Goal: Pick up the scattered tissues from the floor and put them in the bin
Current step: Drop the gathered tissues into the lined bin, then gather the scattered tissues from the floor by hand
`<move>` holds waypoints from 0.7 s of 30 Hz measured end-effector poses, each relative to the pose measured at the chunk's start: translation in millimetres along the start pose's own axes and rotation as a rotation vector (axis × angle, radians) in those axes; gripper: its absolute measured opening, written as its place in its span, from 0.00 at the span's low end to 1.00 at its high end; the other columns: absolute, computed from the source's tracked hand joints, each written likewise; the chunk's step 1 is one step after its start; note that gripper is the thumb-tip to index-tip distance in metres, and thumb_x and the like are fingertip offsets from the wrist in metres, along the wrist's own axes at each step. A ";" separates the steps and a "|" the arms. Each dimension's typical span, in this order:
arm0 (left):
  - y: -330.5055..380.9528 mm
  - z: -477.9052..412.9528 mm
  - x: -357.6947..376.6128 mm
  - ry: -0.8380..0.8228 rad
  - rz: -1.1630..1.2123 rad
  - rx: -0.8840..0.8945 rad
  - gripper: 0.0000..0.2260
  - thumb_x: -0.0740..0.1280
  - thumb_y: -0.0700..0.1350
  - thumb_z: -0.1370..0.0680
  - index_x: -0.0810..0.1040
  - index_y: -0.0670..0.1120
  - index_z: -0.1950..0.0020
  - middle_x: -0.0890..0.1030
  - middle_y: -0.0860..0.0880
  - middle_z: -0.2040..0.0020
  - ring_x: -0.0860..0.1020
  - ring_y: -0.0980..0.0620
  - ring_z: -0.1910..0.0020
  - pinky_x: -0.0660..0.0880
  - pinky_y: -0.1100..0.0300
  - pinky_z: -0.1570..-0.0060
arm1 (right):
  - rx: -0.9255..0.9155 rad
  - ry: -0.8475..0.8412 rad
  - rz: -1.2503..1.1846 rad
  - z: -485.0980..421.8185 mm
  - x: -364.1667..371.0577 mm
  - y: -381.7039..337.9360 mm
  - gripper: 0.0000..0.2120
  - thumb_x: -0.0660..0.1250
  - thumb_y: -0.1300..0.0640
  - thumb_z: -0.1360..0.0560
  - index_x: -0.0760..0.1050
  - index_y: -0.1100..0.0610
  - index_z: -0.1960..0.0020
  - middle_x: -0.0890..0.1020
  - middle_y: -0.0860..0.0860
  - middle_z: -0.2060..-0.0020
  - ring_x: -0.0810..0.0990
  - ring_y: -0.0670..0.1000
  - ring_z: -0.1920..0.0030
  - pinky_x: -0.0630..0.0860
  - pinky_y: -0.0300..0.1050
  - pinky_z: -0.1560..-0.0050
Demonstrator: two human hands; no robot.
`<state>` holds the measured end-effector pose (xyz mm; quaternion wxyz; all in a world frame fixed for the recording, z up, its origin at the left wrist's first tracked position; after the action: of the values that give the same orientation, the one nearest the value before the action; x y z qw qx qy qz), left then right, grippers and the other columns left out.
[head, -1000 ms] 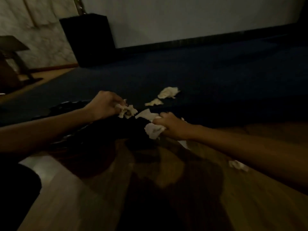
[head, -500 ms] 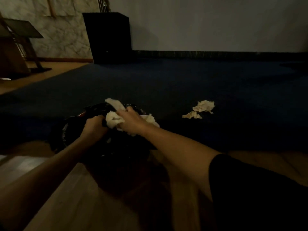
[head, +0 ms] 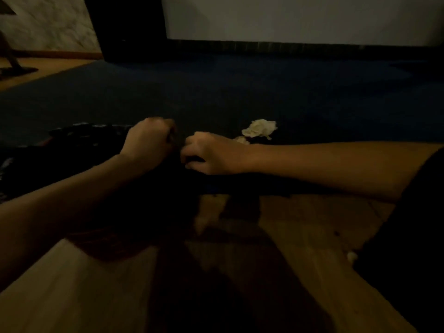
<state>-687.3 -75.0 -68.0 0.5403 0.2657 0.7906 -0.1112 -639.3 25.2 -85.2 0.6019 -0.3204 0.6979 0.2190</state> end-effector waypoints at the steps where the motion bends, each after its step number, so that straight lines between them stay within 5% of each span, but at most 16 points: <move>1: 30.1 -8.6 9.7 -0.036 0.001 0.041 0.06 0.64 0.44 0.26 0.76 0.45 0.51 0.80 0.42 0.51 0.79 0.40 0.53 0.77 0.47 0.53 | 0.011 -0.018 0.011 30.1 1.9 15.1 0.07 0.64 0.57 0.26 0.78 0.59 0.51 0.79 0.56 0.53 0.77 0.54 0.53 0.73 0.47 0.53; 9: 251.0 -27.7 166.7 -0.435 0.119 0.251 0.13 0.61 0.45 0.27 0.76 0.48 0.44 0.79 0.44 0.44 0.77 0.44 0.45 0.76 0.50 0.45 | 0.518 -0.109 -0.188 294.8 82.0 159.6 0.11 0.67 0.62 0.31 0.78 0.60 0.48 0.80 0.61 0.47 0.78 0.61 0.46 0.75 0.53 0.46; 13: 345.8 1.3 262.8 -0.544 0.267 0.290 0.30 0.50 0.60 0.35 0.77 0.43 0.46 0.80 0.43 0.46 0.77 0.44 0.46 0.75 0.53 0.46 | 0.852 -0.236 -0.244 439.7 149.7 217.1 0.22 0.64 0.47 0.28 0.69 0.49 0.35 0.69 0.56 0.31 0.67 0.58 0.32 0.61 0.52 0.33; 15: 386.1 21.7 312.4 -0.642 0.306 0.269 0.34 0.50 0.63 0.36 0.74 0.45 0.38 0.77 0.43 0.40 0.74 0.43 0.39 0.70 0.55 0.39 | 1.128 -0.246 -0.251 511.0 184.8 241.0 0.26 0.55 0.40 0.32 0.61 0.38 0.34 0.66 0.53 0.30 0.66 0.60 0.32 0.62 0.58 0.34; 18: 442.3 57.1 376.7 -0.820 0.284 0.212 0.27 0.58 0.58 0.27 0.64 0.50 0.30 0.66 0.44 0.31 0.66 0.39 0.31 0.67 0.50 0.35 | 1.335 -0.138 -0.238 579.2 219.0 236.1 0.25 0.53 0.39 0.30 0.53 0.31 0.34 0.63 0.49 0.29 0.63 0.62 0.33 0.67 0.63 0.38; 21: 481.0 78.4 405.2 -0.807 0.213 0.179 0.21 0.61 0.48 0.23 0.63 0.53 0.30 0.64 0.45 0.32 0.62 0.39 0.31 0.69 0.47 0.39 | 1.276 0.031 0.004 587.9 214.3 200.3 0.32 0.67 0.53 0.28 0.56 0.36 0.30 0.68 0.52 0.30 0.70 0.63 0.36 0.72 0.63 0.46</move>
<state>-476.5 411.5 -415.4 0.7896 0.3270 0.4712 -0.2181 -385.3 532.3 -416.8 0.6636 0.0994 0.7004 -0.2433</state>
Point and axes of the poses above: each hand's wrist, its own z-axis away from the middle knuckle, its own x-axis out of the palm, y = z × x, the point moved 6 cm from there along -z, towards the middle knuckle
